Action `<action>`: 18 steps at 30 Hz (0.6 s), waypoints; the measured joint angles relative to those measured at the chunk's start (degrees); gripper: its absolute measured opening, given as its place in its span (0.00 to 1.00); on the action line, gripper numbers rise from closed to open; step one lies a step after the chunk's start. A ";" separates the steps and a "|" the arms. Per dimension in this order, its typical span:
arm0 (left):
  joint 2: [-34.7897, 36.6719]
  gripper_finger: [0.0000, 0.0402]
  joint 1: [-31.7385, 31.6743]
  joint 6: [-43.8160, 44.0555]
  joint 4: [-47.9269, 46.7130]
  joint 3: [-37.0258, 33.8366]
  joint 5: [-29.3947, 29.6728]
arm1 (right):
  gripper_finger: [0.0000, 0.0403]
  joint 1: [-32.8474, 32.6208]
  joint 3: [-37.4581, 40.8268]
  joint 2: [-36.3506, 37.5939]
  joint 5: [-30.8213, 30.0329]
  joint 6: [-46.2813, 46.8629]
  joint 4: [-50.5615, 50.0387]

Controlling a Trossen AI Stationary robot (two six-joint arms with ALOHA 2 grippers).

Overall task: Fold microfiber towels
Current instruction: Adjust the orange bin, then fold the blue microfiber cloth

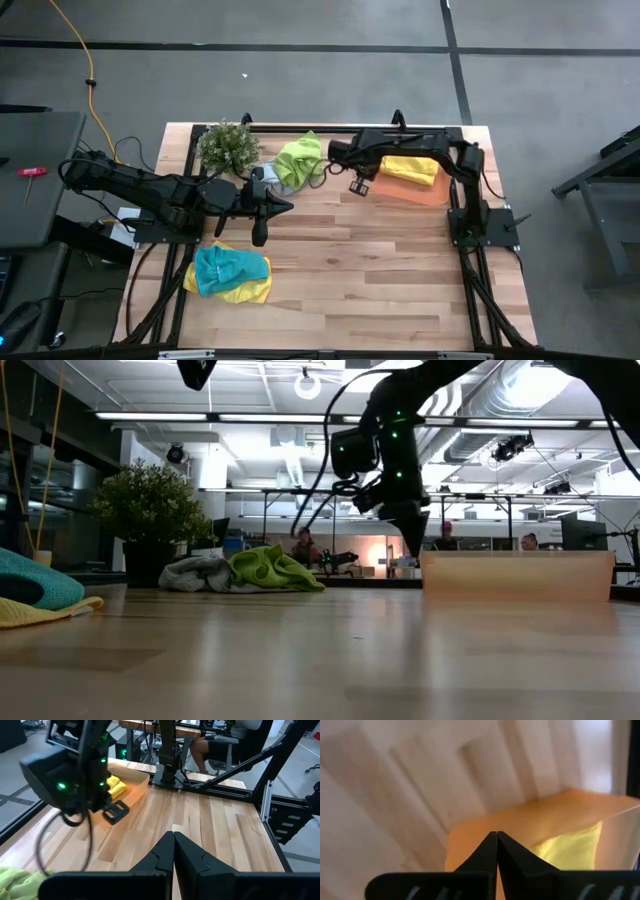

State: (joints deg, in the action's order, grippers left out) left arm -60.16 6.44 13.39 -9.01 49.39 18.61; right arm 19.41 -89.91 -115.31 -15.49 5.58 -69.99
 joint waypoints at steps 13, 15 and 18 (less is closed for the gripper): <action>0.00 0.00 0.00 0.00 -0.24 0.00 0.00 | 0.00 -8.35 0.02 0.02 2.40 -0.20 -8.22; 0.00 0.00 -0.01 0.08 -0.26 0.00 0.00 | 0.00 -9.60 0.02 0.02 2.69 -0.07 -8.86; 0.00 0.00 0.00 0.11 -0.26 0.00 0.00 | 0.00 -11.39 0.04 0.32 5.17 0.12 -10.17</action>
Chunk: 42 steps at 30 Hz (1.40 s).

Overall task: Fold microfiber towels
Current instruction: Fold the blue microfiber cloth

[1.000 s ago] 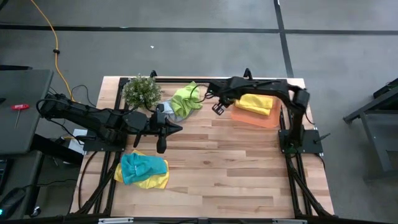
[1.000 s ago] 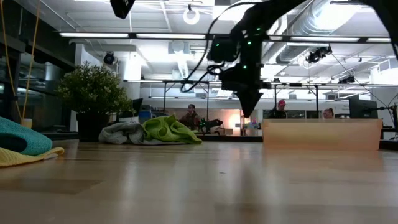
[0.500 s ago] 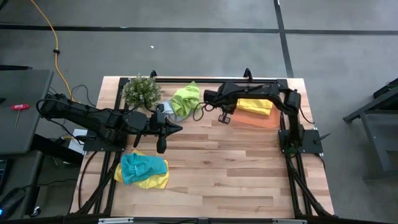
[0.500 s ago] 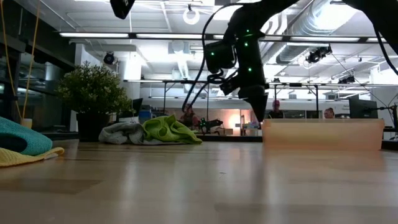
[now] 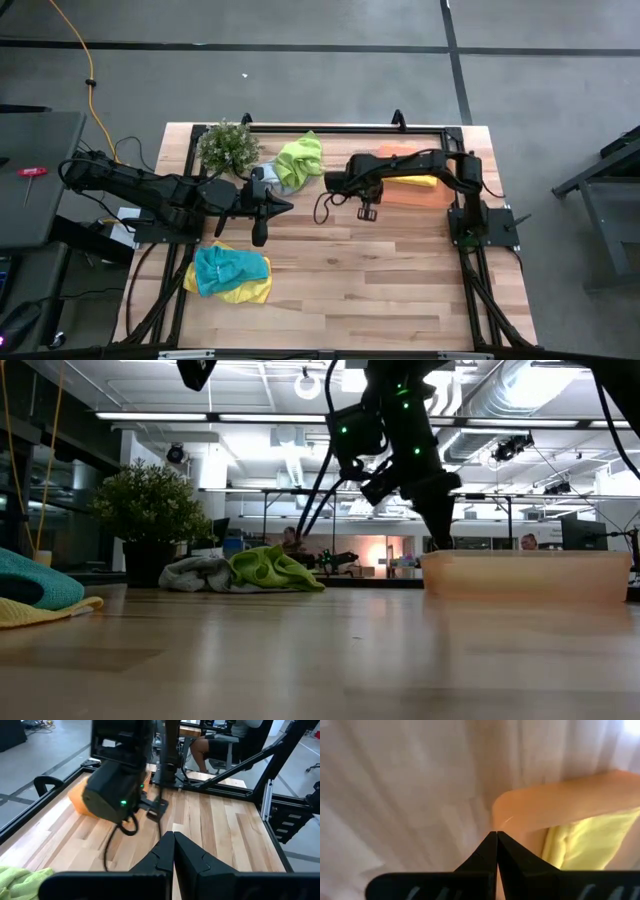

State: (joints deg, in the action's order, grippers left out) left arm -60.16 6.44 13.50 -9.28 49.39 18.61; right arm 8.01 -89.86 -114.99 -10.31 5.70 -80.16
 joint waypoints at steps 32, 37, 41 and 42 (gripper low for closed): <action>-3.52 0.24 6.18 7.78 -29.55 2.28 -19.00 | 0.00 -16.66 40.17 55.42 -7.53 31.83 55.85; -8.70 0.38 20.45 13.82 -41.12 2.83 -20.51 | 0.00 -16.66 40.17 54.88 -7.56 31.49 55.62; -14.09 0.42 32.10 22.22 -44.91 2.82 -15.59 | 0.00 -16.66 40.17 54.92 -7.58 31.38 55.60; -15.49 0.42 34.48 24.70 -45.47 2.82 -13.87 | 0.00 -16.66 40.17 54.92 -7.55 31.38 55.55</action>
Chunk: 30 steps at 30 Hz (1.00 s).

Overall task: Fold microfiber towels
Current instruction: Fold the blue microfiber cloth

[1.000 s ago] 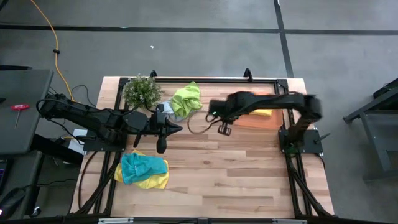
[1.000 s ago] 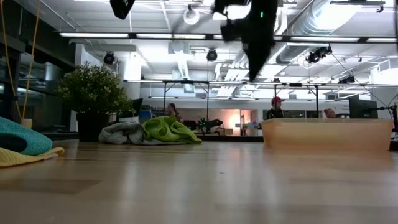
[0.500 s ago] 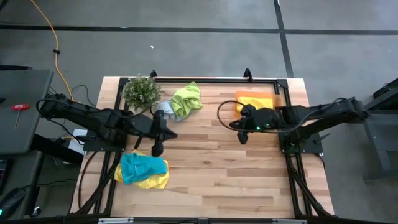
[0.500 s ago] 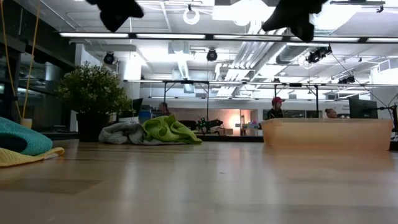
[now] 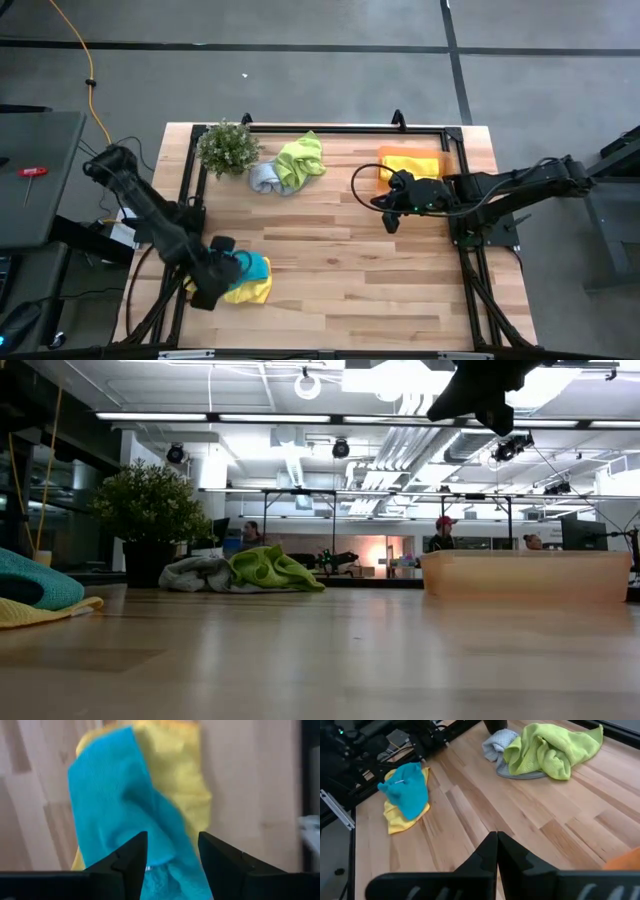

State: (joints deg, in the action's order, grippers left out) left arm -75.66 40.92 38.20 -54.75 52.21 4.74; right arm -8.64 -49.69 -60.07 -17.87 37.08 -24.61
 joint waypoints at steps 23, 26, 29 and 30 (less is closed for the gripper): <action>-16.15 0.31 8.86 11.12 -2.25 -0.02 10.86 | 0.00 0.00 -0.02 -0.02 -0.81 -1.09 -1.73; -15.30 0.16 8.82 11.12 -3.99 -0.02 11.05 | 0.00 0.00 -0.02 -0.02 -0.83 -1.01 -1.71; -13.66 0.03 8.17 11.10 -7.89 0.93 11.16 | 0.00 0.00 -0.02 -0.02 -0.83 -1.03 -1.71; -12.86 0.02 7.65 11.10 -9.50 1.58 11.48 | 0.00 0.00 -0.02 -0.02 -0.83 -1.01 -1.71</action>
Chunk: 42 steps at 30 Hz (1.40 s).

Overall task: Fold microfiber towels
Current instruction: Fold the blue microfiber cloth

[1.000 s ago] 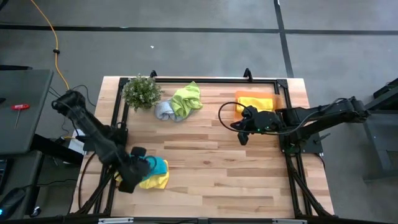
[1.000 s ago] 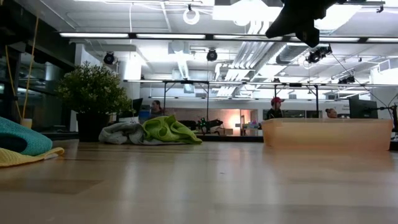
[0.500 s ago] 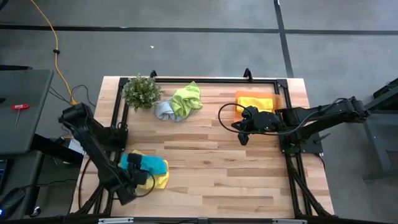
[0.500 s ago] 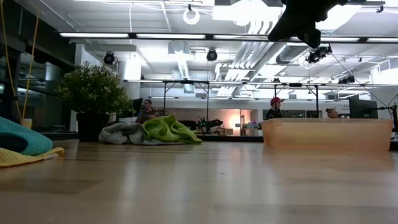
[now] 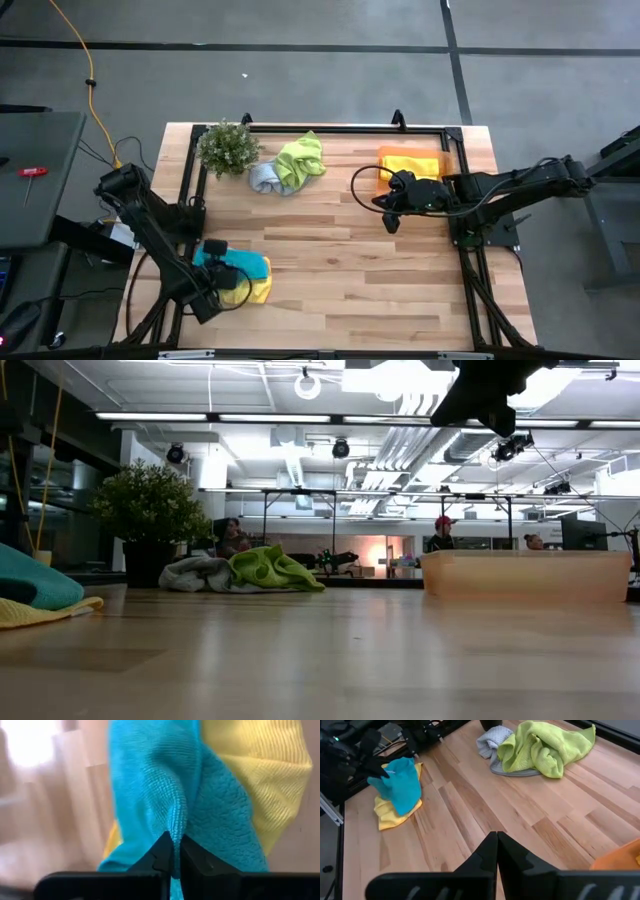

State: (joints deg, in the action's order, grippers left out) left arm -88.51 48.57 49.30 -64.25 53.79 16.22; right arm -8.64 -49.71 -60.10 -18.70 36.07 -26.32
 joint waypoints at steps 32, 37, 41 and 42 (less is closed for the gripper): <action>7.01 0.00 -47.51 -26.72 29.71 13.37 -9.70 | 0.01 0.00 -0.11 -1.32 4.56 -0.44 1.24; 3.69 0.00 -45.51 -20.18 31.40 9.80 -11.07 | 0.13 -0.89 -0.11 -7.52 11.06 -1.03 1.48; 0.82 0.00 -44.05 -18.32 28.55 8.68 -14.50 | 0.28 -3.12 -0.09 -14.45 13.95 -4.34 4.38; 0.36 0.00 -43.61 -18.47 27.66 8.78 -16.30 | 0.32 -3.57 -0.09 -16.00 14.37 -5.05 5.42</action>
State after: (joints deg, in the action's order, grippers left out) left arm -88.15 4.96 30.83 -36.59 62.57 -0.09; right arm -12.22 -49.80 -76.09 -4.33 31.02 -20.90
